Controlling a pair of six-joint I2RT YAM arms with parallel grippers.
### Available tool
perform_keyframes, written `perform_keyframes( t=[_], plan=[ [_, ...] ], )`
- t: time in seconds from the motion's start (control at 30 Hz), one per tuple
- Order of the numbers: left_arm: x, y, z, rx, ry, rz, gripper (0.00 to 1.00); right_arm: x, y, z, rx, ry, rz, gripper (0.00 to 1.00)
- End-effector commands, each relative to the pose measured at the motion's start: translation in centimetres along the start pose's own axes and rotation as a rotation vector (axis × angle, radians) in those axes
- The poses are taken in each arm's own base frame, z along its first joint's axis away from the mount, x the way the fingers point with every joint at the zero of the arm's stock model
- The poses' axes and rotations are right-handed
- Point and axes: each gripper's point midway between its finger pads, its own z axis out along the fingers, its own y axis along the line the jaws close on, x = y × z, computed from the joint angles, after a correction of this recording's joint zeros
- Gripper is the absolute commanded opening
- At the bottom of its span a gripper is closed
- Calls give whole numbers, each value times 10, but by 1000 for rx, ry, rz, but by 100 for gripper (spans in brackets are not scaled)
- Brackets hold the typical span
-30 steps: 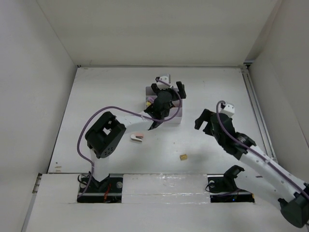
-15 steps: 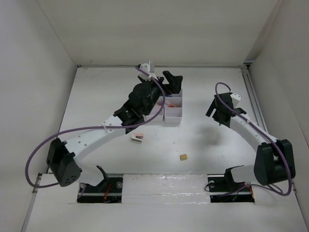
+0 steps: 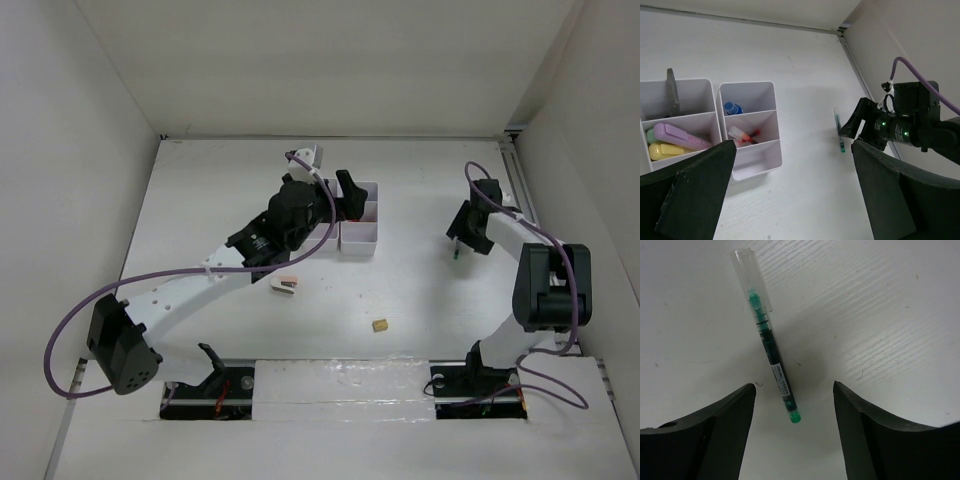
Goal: Sort the stationery into containers
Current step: Pick up the pen from the center of the board.
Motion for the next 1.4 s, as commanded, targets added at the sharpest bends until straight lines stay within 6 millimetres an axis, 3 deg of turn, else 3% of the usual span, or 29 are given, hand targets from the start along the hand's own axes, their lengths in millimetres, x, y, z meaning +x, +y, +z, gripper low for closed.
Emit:
perform_keyframes(
  t=[0.0, 0.03, 0.07, 0.2, 0.33, 0.37, 0.4, 0.43, 0.47, 0.53, 0.63, 0.7, 0.73, 0.77, 0.83, 0.93, 0.97, 1.0, 1.1, 1.17, 1.2, 1.3, 1.37],
  plan=[
    [-25, -10, -7, 27, -43, -12, 100, -8, 13, -2, -52, 2, -39, 69],
    [-29, -11, -10, 31, -50, -15, 100, -6, 11, 1, -55, 18, -48, 66],
    [-29, -11, -10, 31, -50, -15, 100, -2, 14, 9, -58, 43, -52, 54],
    [-29, -3, -9, 9, -35, -11, 100, 22, 19, 31, -67, 146, -130, 29],
    [-34, -4, -15, 15, -44, -14, 100, 49, 23, 44, 10, 234, -218, 28],
    [-38, -6, -18, 20, -52, -17, 100, 44, 26, 43, 4, 222, -215, 28],
    [-38, -6, -18, 21, -52, -17, 100, 44, 26, 43, 4, 222, -215, 21],
    [-38, -6, -18, 21, -52, -17, 100, 49, 25, 43, -3, 237, -226, 5],
    [-34, -3, -17, 16, -45, -14, 100, 42, 29, 40, -18, 209, -219, 0],
    [-35, -2, -17, 7, -51, -14, 100, 42, 29, 36, -30, 209, -216, 0],
    [-30, -3, -15, 17, -32, -11, 100, 25, 47, 12, -62, 105, -234, 0],
    [-20, -6, -11, 42, -4, -7, 100, 4, 69, -21, -195, -8, -225, 0],
    [-17, -9, -8, 54, 6, -17, 100, 4, 85, -38, -282, -32, -232, 0],
    [-12, -10, -6, 65, 23, -15, 100, -2, 91, -63, -353, -92, -238, 0],
    [-4, -19, -4, 109, 54, -26, 100, -7, 107, -94, -465, -165, -255, 0],
    [14, -29, 5, 172, 114, -38, 100, 0, 126, -144, -635, -264, -317, 0],
    [17, -35, 7, 198, 125, -52, 100, 17, 133, -155, -713, -249, -358, 0],
    [22, -39, 8, 222, 144, -51, 100, 15, 136, -174, -780, -283, -360, 0],
    [37, -62, 9, 348, 213, -79, 100, 28, 153, -218, -991, -331, -420, 0],
    [43, -68, 12, 383, 236, -101, 100, 42, 160, -240, -1119, -312, -465, 0],
    [37, -76, 11, 421, 219, -112, 100, 47, 161, -246, -1159, -301, -464, 0],
    [40, -79, 15, 435, 224, -122, 100, 54, 165, -277, -1306, -297, -475, 0],
    [37, -79, 16, 431, 208, -123, 100, 63, 168, -287, -1340, -279, -486, 0]
  ],
)
